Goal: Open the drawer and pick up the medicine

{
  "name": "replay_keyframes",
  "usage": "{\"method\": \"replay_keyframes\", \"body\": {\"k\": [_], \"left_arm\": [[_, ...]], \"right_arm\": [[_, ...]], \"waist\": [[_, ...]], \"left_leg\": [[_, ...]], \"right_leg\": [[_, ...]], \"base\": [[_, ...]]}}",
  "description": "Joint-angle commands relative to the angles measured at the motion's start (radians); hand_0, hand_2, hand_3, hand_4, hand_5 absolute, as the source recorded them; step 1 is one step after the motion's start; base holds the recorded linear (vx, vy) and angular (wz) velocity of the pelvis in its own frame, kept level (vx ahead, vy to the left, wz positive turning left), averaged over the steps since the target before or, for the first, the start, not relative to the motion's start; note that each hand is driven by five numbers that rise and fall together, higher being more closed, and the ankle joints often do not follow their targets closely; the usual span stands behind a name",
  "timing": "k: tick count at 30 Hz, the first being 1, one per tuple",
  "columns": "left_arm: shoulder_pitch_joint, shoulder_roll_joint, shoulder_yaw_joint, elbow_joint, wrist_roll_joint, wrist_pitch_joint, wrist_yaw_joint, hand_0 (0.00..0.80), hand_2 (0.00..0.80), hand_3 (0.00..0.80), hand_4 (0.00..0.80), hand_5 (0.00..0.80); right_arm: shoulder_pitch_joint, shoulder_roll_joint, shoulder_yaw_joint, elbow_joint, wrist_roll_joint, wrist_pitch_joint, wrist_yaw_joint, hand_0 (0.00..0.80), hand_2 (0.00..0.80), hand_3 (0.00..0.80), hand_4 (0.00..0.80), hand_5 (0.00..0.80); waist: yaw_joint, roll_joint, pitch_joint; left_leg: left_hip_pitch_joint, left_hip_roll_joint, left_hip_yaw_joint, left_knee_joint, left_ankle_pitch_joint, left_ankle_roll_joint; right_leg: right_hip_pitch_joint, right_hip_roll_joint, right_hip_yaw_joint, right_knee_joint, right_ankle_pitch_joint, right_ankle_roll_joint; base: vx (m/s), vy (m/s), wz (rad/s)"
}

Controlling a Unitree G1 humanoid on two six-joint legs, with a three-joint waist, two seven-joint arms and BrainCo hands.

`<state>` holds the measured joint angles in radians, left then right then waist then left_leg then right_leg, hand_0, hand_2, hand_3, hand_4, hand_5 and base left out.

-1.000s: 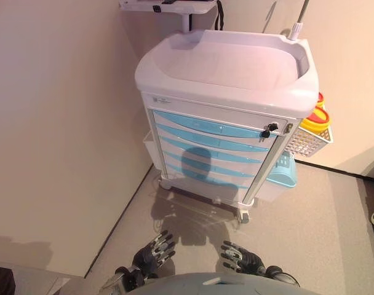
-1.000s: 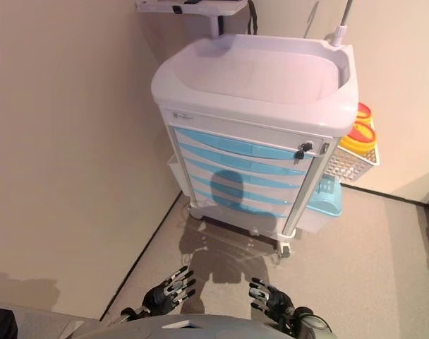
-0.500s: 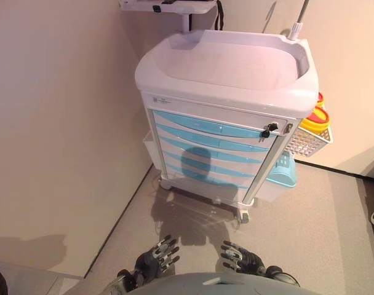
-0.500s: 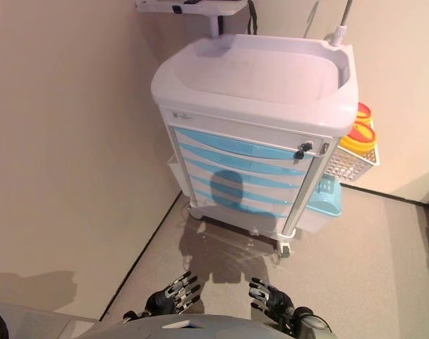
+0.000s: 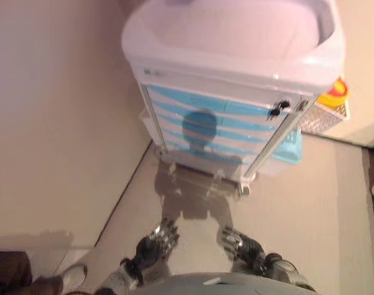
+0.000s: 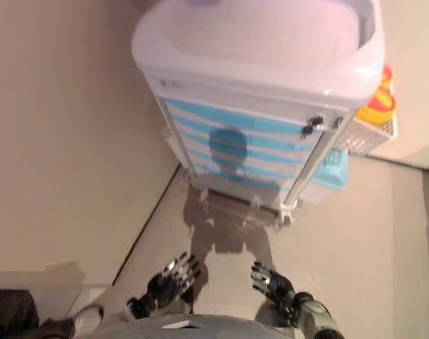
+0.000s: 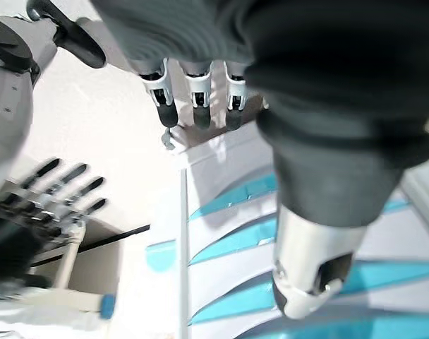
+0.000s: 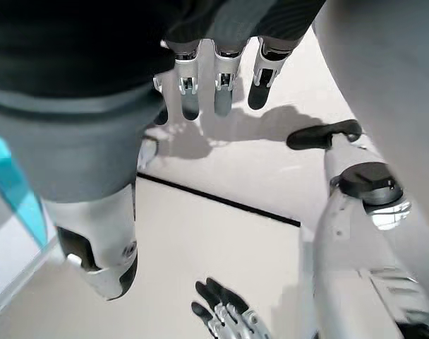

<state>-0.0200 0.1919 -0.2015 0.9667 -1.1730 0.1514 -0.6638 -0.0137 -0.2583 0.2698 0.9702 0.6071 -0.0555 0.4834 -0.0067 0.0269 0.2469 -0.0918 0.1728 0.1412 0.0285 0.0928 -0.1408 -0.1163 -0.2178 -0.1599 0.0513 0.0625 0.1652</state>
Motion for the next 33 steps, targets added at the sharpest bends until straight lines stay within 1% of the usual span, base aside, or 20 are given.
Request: {"method": "replay_keyframes", "body": {"k": [1,3,6,9,10,11,15,18,23,27,33], "left_arm": [[-0.085,-0.048,-0.008,-0.018,-0.140,-0.017,-0.033,0.000,0.000,0.000,0.000,0.000],[-0.108,-0.054,-0.010,-0.039,-0.187,-0.030,-0.036,0.000,0.000,0.000,0.000,0.000],[-0.150,-0.058,-0.015,-0.082,-0.261,-0.047,-0.037,0.000,0.000,0.000,0.000,0.000],[-0.197,-0.045,-0.016,-0.122,-0.324,-0.064,-0.012,0.000,0.000,0.000,0.000,0.000],[-0.215,-0.042,-0.013,-0.133,-0.337,-0.072,0.001,0.000,0.000,0.000,0.000,0.000],[-0.240,-0.040,-0.008,-0.142,-0.353,-0.082,0.010,0.000,0.000,0.000,0.000,0.000],[-0.320,-0.029,0.004,-0.173,-0.420,-0.112,0.035,0.000,0.000,0.000,0.000,0.000],[-0.393,-0.019,0.019,-0.177,-0.464,-0.138,0.057,0.000,0.000,0.000,0.000,0.000],[-0.539,0.047,0.055,-0.150,-0.527,-0.152,0.102,0.000,0.000,0.000,0.000,0.000],[-0.666,0.107,0.083,-0.128,-0.603,-0.164,0.109,0.000,0.000,0.000,0.000,0.000],[-0.829,0.189,0.075,-0.090,-0.626,-0.211,0.146,0.000,0.000,0.000,0.000,0.000]], "right_arm": [[-0.007,0.031,0.003,-0.066,0.036,-0.037,-0.033,0.000,0.000,0.000,0.000,0.000],[-0.012,0.026,0.011,-0.087,0.039,-0.039,-0.040,0.000,0.000,0.000,0.000,0.000],[-0.011,0.016,0.026,-0.138,0.043,-0.019,-0.058,0.000,0.000,0.000,0.000,0.000],[-0.011,0.007,0.038,-0.181,0.057,0.001,-0.063,0.000,0.000,0.000,0.000,0.000],[-0.007,0.006,0.043,-0.199,0.060,0.011,-0.065,0.000,0.000,0.000,0.000,0.000],[-0.005,0.003,0.048,-0.215,0.065,0.021,-0.062,0.000,0.000,0.000,0.000,0.000],[-0.002,-0.002,0.063,-0.260,0.086,0.051,-0.050,0.000,0.000,0.000,0.000,0.000],[-0.004,-0.007,0.079,-0.299,0.099,0.075,-0.051,0.000,0.000,0.000,0.000,0.000],[0.003,-0.024,0.117,-0.345,0.138,0.089,-0.044,0.000,0.000,0.000,0.000,0.000],[0.013,-0.047,0.148,-0.371,0.144,0.080,-0.029,0.000,0.000,0.000,0.000,0.000],[0.048,-0.077,0.187,-0.386,0.166,0.049,0.004,0.000,0.000,0.000,0.000,0.000]], "waist": [[-0.032,-0.064,0.090],[-0.044,-0.074,0.116],[-0.063,-0.091,0.153],[-0.077,-0.115,0.178],[-0.081,-0.118,0.187],[-0.087,-0.127,0.195],[-0.106,-0.154,0.216],[-0.120,-0.175,0.231],[-0.145,-0.201,0.250],[-0.168,-0.216,0.263],[-0.199,-0.235,0.270]], "left_leg": [[-0.096,-0.029,0.001,0.200,-0.126,0.081],[-0.151,-0.023,-0.009,0.256,-0.136,0.078],[-0.236,-0.015,-0.023,0.350,-0.160,0.077],[-0.300,-0.006,-0.028,0.413,-0.176,0.081],[-0.307,0.001,-0.036,0.439,-0.205,0.077],[-0.327,0.006,-0.042,0.460,-0.211,0.079],[-0.386,0.028,-0.044,0.509,-0.221,0.083],[-0.428,0.040,-0.046,0.536,-0.221,0.083],[-0.466,0.057,-0.047,0.543,-0.209,0.076],[-0.478,0.065,-0.050,0.541,-0.204,0.069],[-0.473,0.086,-0.042,0.537,-0.204,0.058]], "right_leg": [[-0.174,0.013,0.025,0.189,-0.018,-0.042],[-0.227,0.024,0.047,0.220,-0.019,-0.047],[-0.302,0.045,0.077,0.282,-0.030,-0.057],[-0.356,0.062,0.088,0.322,-0.035,-0.061],[-0.358,0.073,0.092,0.343,-0.058,-0.057],[-0.372,0.082,0.095,0.356,-0.061,-0.059],[-0.416,0.106,0.099,0.393,-0.069,-0.060],[-0.451,0.118,0.090,0.414,-0.066,-0.061],[-0.488,0.134,0.079,0.425,-0.061,-0.069],[-0.502,0.145,0.078,0.426,-0.060,-0.076],[-0.497,0.154,0.069,0.414,-0.060,-0.088]], "base": [[-0.086,-0.007,-0.12],[-0.062,0.002,-0.13],[-0.018,-0.006,-0.23],[0.017,-0.038,-0.22],[0.082,-0.073,-0.27],[0.097,-0.091,-0.25],[0.021,-0.117,-0.18],[0.015,-0.123,-0.11],[0.028,-0.109,-0.06],[0.029,-0.062,-0.05],[0.049,-0.065,-0.05]]}}
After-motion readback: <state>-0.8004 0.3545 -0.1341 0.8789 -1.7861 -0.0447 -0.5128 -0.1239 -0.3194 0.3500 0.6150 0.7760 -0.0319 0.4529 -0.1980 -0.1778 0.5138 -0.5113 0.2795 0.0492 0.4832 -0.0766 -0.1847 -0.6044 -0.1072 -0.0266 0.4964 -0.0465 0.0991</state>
